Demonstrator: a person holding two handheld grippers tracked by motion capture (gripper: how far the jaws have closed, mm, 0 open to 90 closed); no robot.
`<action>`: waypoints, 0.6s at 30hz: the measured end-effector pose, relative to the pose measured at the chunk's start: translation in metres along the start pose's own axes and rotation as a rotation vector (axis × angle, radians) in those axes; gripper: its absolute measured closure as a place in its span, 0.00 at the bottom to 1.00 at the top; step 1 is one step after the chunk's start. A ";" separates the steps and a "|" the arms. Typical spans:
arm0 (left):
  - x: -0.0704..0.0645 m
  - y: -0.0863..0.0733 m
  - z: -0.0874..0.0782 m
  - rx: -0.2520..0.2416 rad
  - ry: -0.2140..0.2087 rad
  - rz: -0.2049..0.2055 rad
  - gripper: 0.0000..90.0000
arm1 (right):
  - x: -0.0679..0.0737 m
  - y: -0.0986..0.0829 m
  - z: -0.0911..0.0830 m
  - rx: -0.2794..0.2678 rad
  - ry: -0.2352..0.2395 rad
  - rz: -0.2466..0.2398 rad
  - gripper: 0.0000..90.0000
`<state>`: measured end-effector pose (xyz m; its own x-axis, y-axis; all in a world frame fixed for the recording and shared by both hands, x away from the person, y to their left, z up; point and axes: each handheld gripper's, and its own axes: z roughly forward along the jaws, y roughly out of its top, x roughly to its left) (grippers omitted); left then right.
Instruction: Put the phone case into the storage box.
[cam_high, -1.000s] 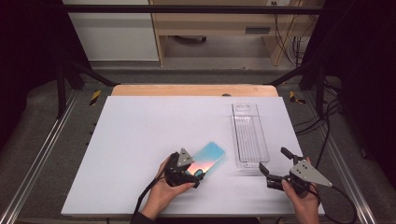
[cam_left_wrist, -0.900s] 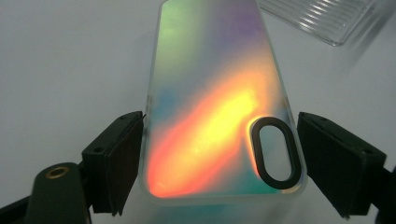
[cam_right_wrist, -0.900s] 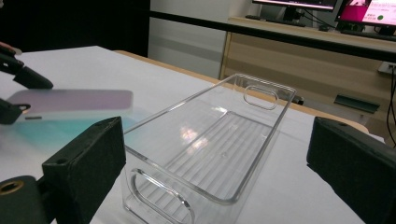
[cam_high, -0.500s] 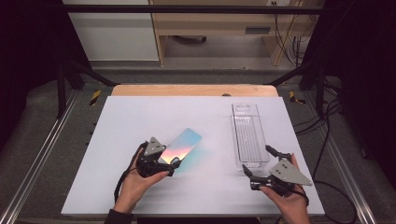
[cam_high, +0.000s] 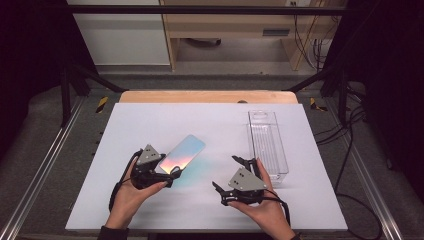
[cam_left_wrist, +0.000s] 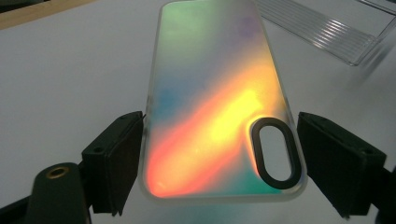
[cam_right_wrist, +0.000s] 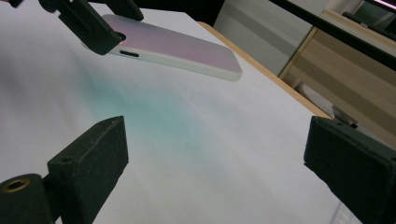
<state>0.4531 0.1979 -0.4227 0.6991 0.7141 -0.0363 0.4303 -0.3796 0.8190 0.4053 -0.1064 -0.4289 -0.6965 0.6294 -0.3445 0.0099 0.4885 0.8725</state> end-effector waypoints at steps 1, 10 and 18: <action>0.000 0.000 -0.001 -0.001 -0.002 0.001 0.19 | 0.001 0.000 0.004 0.003 0.001 -0.001 0.07; -0.001 0.004 -0.003 0.007 -0.017 0.004 0.19 | 0.008 -0.004 0.029 0.063 0.004 -0.010 0.07; -0.006 0.005 0.001 0.026 -0.037 0.017 0.19 | 0.019 -0.006 0.035 0.077 -0.006 -0.100 0.08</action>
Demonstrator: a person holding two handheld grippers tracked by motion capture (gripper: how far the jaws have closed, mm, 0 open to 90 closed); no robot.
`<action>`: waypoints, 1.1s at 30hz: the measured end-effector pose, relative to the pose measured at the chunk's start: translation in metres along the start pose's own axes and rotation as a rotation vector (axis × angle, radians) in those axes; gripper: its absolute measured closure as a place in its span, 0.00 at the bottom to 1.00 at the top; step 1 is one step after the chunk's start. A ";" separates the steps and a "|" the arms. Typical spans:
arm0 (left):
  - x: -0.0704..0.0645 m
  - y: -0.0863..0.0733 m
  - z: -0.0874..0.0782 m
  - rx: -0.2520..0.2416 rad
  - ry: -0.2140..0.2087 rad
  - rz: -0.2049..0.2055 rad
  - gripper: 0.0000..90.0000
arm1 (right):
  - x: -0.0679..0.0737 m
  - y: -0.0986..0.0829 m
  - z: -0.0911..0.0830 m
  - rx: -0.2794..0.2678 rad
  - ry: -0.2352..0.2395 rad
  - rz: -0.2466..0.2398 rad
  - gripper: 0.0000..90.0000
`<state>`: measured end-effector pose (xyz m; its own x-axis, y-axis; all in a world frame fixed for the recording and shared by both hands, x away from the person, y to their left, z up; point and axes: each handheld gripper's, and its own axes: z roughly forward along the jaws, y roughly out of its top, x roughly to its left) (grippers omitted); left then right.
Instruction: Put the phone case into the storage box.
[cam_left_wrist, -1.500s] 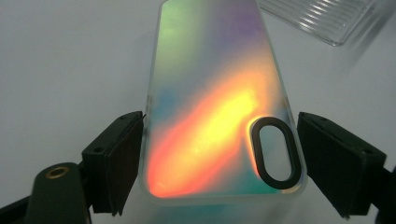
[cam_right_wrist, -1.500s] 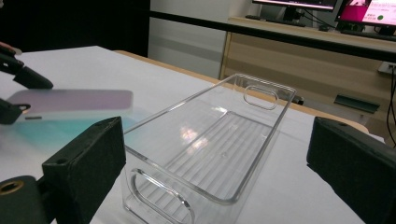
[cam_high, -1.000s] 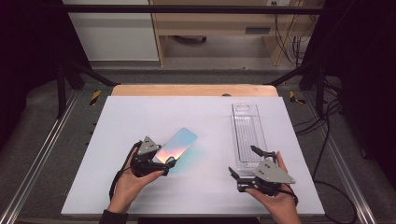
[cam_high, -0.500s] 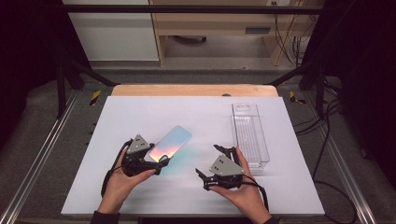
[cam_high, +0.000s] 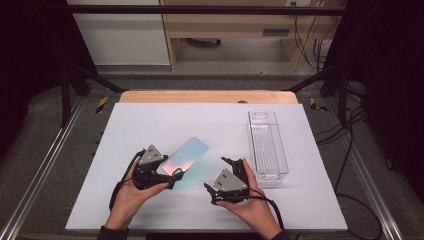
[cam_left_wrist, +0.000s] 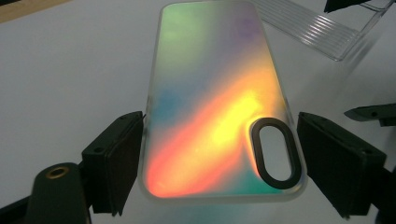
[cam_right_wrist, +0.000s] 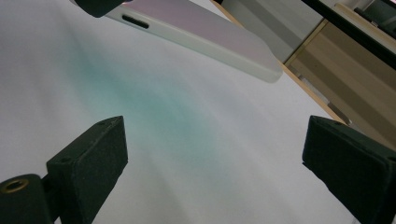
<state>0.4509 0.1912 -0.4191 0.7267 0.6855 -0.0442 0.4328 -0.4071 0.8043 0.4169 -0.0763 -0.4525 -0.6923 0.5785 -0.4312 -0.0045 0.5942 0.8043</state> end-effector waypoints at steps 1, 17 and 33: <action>-0.001 0.000 0.001 0.008 -0.008 0.006 0.19 | 0.001 0.000 0.001 0.002 -0.002 -0.012 0.08; -0.009 0.001 0.011 0.050 -0.043 0.015 0.19 | 0.021 0.005 0.013 0.010 0.003 -0.120 0.14; -0.011 0.032 0.012 0.104 -0.077 0.034 0.19 | 0.016 0.017 0.010 -0.014 -0.026 -0.218 0.21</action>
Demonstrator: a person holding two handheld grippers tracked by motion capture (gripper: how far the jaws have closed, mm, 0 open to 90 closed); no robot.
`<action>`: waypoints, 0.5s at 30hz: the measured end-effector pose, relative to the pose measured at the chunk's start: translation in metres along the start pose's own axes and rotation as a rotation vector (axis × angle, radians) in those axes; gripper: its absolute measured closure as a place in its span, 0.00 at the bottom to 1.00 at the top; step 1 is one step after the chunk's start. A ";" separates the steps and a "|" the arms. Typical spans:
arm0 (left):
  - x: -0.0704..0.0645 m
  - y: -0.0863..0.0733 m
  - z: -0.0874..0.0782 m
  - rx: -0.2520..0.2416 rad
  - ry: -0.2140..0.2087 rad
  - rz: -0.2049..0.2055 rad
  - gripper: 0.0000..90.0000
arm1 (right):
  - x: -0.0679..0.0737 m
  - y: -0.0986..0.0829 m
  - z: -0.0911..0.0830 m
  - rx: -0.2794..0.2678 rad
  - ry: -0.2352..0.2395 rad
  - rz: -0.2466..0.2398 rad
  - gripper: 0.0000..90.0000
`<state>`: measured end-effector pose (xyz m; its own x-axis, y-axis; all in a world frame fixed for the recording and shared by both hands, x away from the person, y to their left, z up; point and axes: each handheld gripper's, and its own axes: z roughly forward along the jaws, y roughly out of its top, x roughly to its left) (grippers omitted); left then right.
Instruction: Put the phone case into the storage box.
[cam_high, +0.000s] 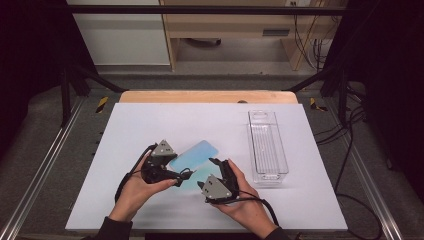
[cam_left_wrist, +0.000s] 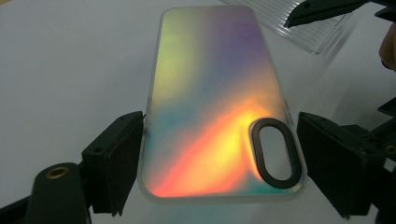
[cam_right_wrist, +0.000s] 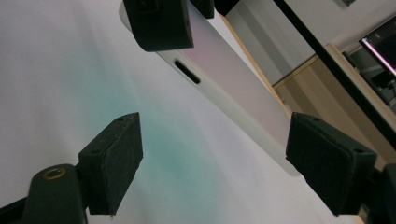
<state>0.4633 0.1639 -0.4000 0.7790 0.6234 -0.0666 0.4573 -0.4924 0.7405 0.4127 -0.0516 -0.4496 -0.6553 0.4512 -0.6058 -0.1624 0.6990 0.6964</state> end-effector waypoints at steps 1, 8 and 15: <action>-0.001 0.003 0.000 0.010 -0.002 0.008 0.19 | -0.001 0.001 -0.001 -0.003 -0.003 -0.011 0.22; -0.009 0.021 0.002 0.067 -0.008 0.036 0.19 | -0.006 0.008 -0.007 -0.019 -0.023 -0.080 0.29; -0.011 0.038 -0.001 0.092 -0.004 0.054 0.19 | -0.010 0.012 -0.006 -0.019 -0.038 -0.169 0.38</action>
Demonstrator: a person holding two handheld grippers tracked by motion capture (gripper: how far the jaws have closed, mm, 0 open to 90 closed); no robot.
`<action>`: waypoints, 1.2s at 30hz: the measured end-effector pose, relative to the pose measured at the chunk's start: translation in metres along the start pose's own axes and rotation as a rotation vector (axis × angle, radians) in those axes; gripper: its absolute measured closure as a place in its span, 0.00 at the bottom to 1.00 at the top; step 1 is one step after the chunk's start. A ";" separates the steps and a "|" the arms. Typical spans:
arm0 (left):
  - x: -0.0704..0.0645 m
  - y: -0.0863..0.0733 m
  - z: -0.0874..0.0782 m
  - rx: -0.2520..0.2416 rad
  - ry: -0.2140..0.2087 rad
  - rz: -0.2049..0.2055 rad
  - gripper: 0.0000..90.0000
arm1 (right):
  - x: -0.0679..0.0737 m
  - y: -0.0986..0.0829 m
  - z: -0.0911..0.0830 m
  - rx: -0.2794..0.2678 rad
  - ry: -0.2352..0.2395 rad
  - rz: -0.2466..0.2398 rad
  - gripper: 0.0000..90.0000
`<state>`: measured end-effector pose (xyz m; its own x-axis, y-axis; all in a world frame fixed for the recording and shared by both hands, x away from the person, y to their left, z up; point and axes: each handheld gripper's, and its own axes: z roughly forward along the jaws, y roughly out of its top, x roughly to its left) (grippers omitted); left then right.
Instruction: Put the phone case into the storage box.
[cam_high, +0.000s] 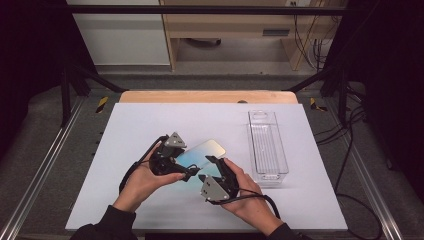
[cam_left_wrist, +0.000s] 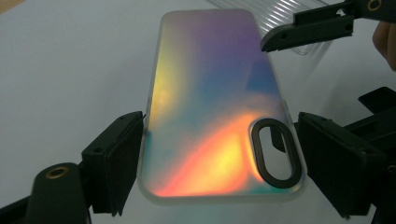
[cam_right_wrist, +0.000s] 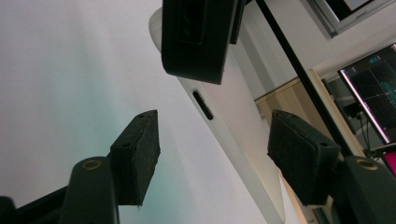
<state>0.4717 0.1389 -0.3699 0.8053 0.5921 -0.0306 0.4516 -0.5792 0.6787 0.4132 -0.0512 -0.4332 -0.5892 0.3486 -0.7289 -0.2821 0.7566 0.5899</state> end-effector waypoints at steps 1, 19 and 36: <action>0.000 0.002 -0.001 0.001 0.000 0.003 0.19 | -0.001 0.001 0.000 -0.002 -0.001 -0.007 0.40; 0.005 0.016 -0.013 0.003 -0.006 -0.008 0.19 | -0.011 0.007 0.002 -0.013 -0.031 -0.077 0.58; 0.004 0.015 -0.009 -0.014 -0.038 -0.043 0.19 | -0.004 0.006 0.002 -0.022 -0.055 -0.121 0.84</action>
<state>0.4786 0.1379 -0.3529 0.7994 0.5944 -0.0876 0.4809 -0.5455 0.6864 0.4152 -0.0470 -0.4273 -0.5079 0.2859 -0.8126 -0.3653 0.7828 0.5037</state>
